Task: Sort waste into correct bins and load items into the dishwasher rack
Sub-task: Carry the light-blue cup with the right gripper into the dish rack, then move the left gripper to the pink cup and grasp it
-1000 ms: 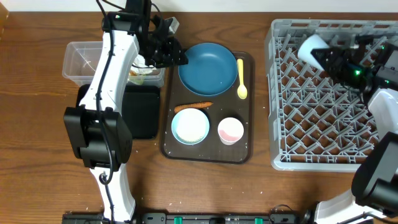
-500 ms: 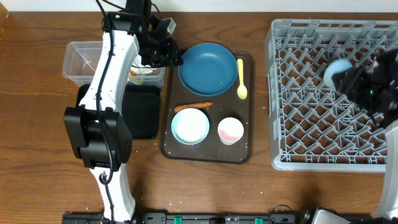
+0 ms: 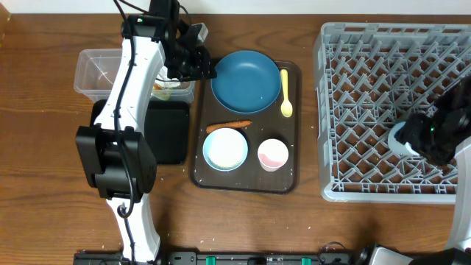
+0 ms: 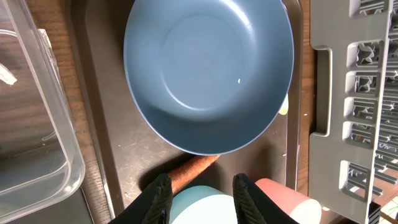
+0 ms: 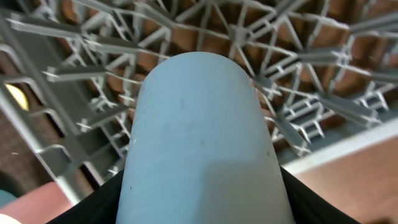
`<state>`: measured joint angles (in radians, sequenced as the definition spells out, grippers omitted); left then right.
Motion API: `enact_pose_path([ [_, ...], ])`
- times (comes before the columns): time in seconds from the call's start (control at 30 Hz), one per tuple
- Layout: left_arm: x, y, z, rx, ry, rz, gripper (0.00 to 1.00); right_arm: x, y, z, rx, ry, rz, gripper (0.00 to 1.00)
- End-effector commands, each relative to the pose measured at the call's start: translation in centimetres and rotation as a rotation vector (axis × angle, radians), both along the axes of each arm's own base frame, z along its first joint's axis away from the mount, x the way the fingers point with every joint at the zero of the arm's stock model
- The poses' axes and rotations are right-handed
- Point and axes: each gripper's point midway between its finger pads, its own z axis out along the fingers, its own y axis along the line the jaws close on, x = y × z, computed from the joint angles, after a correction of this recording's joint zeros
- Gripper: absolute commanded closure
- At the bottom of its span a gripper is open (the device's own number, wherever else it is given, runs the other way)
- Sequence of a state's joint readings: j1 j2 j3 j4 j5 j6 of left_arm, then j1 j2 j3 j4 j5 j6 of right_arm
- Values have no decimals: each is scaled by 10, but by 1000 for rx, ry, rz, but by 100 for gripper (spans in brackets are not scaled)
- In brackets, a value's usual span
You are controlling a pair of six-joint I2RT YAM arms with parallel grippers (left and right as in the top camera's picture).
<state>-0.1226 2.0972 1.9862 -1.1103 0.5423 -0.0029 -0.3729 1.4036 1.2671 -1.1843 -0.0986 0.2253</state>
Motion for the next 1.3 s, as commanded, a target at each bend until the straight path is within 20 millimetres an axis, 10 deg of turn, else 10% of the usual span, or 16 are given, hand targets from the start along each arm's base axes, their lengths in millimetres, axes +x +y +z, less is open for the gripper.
enact_pose_path([
  [0.0,-2,2,0,12,0,0,65,-7,-10,-2,-47,42,-6,52],
  [0.7,-2,2,0,12,0,0,65,1,0,-57,25,232,38,49],
  [0.9,-2,2,0,12,0,0,65,3,0,-57,28,226,39,21],
  [1.27,-23,-16,7,22,26,-67,64,33,8,-26,87,95,58,20],
])
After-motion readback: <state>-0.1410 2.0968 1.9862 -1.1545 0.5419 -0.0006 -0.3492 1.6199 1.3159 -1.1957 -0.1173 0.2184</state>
